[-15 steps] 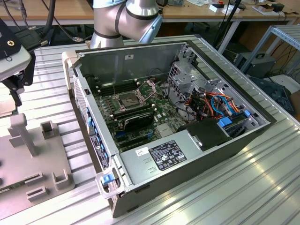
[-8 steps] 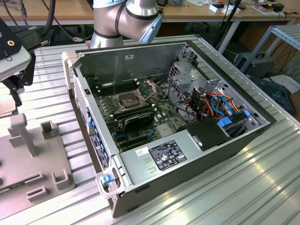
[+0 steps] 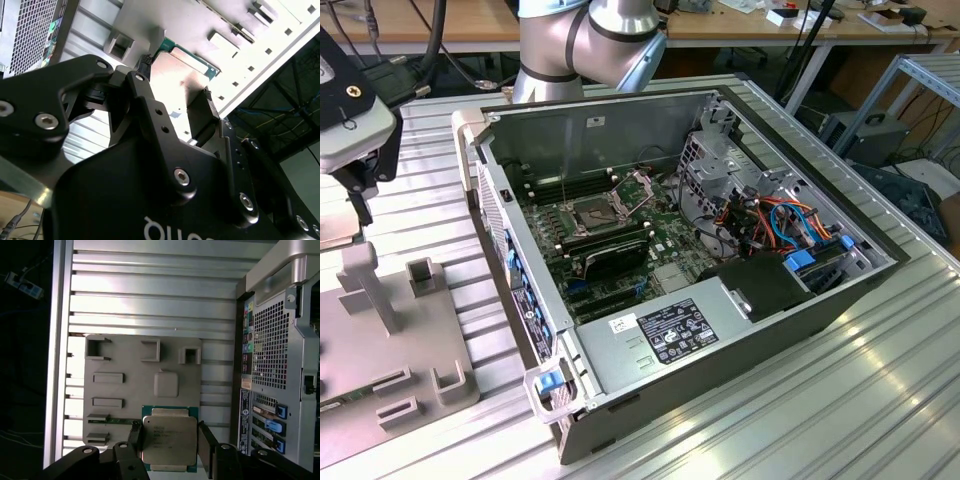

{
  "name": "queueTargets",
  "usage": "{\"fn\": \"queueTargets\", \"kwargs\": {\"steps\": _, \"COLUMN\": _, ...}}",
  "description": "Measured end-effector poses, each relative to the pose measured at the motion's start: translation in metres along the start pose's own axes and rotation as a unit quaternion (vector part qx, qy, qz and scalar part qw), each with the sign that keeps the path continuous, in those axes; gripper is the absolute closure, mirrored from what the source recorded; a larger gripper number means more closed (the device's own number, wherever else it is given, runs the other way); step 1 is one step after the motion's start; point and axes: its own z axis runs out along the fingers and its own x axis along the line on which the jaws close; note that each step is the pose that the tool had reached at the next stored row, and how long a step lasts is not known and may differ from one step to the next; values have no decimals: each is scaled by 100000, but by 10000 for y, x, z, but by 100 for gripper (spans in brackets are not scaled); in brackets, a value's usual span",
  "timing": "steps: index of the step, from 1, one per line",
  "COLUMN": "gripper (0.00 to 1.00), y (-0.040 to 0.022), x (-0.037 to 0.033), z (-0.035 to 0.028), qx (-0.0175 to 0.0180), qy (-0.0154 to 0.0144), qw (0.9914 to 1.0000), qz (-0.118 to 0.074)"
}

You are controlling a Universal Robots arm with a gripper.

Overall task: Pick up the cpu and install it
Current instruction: 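Pick up the cpu and move it towards the insertion slot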

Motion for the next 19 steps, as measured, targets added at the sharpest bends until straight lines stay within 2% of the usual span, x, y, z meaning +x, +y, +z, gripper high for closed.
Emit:
{"fn": "queueTargets", "kwargs": {"steps": 14, "gripper": 46, "y": 0, "x": -18, "z": 0, "qx": 0, "qy": 1, "qw": 100000, "qz": 2}}
{"fn": "queueTargets", "kwargs": {"steps": 17, "gripper": 46, "y": -2, "x": -46, "z": 0, "qx": 3, "qy": -1, "qw": 100000, "qz": 2}}
{"fn": "queueTargets", "kwargs": {"steps": 19, "gripper": 46, "y": -4, "x": -92, "z": -1, "qx": 1, "qy": 3, "qw": 100000, "qz": 0}}
